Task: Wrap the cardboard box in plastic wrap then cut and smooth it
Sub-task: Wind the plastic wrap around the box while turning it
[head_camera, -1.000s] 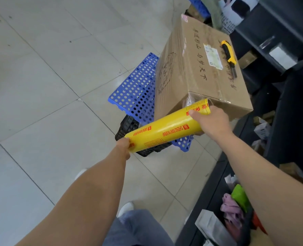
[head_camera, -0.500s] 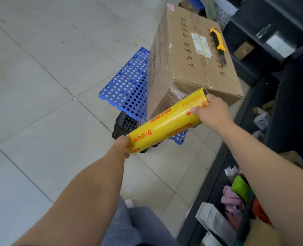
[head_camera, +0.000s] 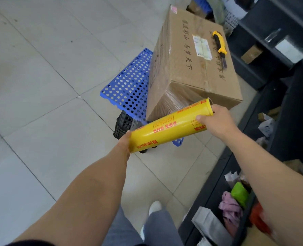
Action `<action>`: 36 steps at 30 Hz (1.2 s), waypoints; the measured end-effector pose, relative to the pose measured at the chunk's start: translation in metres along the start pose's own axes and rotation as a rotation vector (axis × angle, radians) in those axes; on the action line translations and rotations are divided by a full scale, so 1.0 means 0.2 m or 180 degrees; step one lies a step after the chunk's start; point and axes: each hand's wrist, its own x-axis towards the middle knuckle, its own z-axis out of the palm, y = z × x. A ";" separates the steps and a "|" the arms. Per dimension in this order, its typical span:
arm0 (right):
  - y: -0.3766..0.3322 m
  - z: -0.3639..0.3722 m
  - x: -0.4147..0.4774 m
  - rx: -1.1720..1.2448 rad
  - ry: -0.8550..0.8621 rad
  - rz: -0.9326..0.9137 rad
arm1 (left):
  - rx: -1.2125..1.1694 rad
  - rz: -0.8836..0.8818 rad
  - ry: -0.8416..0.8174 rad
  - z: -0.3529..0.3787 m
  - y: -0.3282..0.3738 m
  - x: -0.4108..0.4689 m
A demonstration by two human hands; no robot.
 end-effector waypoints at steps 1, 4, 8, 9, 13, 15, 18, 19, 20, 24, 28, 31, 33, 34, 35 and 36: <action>0.01 -0.01 0.02 -0.0042 -0.0043 -0.0064 | 0.0052 0.0051 0.0033 0.04 -0.01 -0.05; 0.04 -0.05 0.06 -0.0108 -0.0140 -0.0343 | 0.0085 0.0245 0.0073 0.14 -0.05 -0.13; 0.09 -0.10 0.12 -0.0410 -0.0106 -0.0871 | -0.0228 0.0259 0.0272 0.23 -0.20 -0.07; 0.10 -0.12 0.13 -0.0525 -0.0152 -0.1008 | -0.0292 0.0225 0.0337 0.24 -0.24 -0.05; 0.16 -0.17 0.16 -0.0567 -0.0573 -0.1230 | -0.0447 0.0289 0.0516 0.26 -0.38 0.01; 0.18 -0.19 0.16 -0.0449 -0.0803 -0.1208 | -0.0685 0.0164 0.0580 0.27 -0.42 0.01; 0.22 -0.23 0.17 -0.0320 -0.1069 -0.1210 | -0.0940 0.0180 0.0575 0.32 -0.44 -0.05; 0.23 -0.23 0.17 -0.0270 -0.1096 -0.1220 | -0.0969 0.0209 0.0542 0.33 -0.43 -0.04; 0.23 -0.24 0.18 -0.0192 -0.1074 -0.1228 | -0.1006 0.0226 0.0499 0.34 -0.42 -0.03; 0.19 -0.21 0.17 -0.0336 -0.0677 -0.1445 | -0.0786 0.0115 0.0436 0.38 -0.43 0.01; 0.15 -0.20 0.19 -0.0466 -0.0656 -0.1481 | -0.0744 0.0145 0.0217 0.41 -0.46 0.02; 0.14 -0.21 0.21 -0.0592 -0.0901 -0.1552 | -0.0913 0.0183 0.0265 0.42 -0.48 0.00; 0.16 -0.22 0.24 -0.0557 -0.0998 -0.1617 | -0.1183 0.0195 0.0340 0.44 -0.50 -0.01; 0.17 -0.21 0.26 -0.0446 -0.1042 -0.1645 | -0.1312 0.0188 0.0362 0.46 -0.50 -0.01; 0.18 -0.22 0.28 -0.0319 -0.1089 -0.1664 | -0.1419 0.0180 0.0380 0.48 -0.52 0.01; 0.19 -0.22 0.29 -0.0253 -0.1127 -0.1702 | -0.1521 0.0159 0.0416 0.50 -0.53 0.03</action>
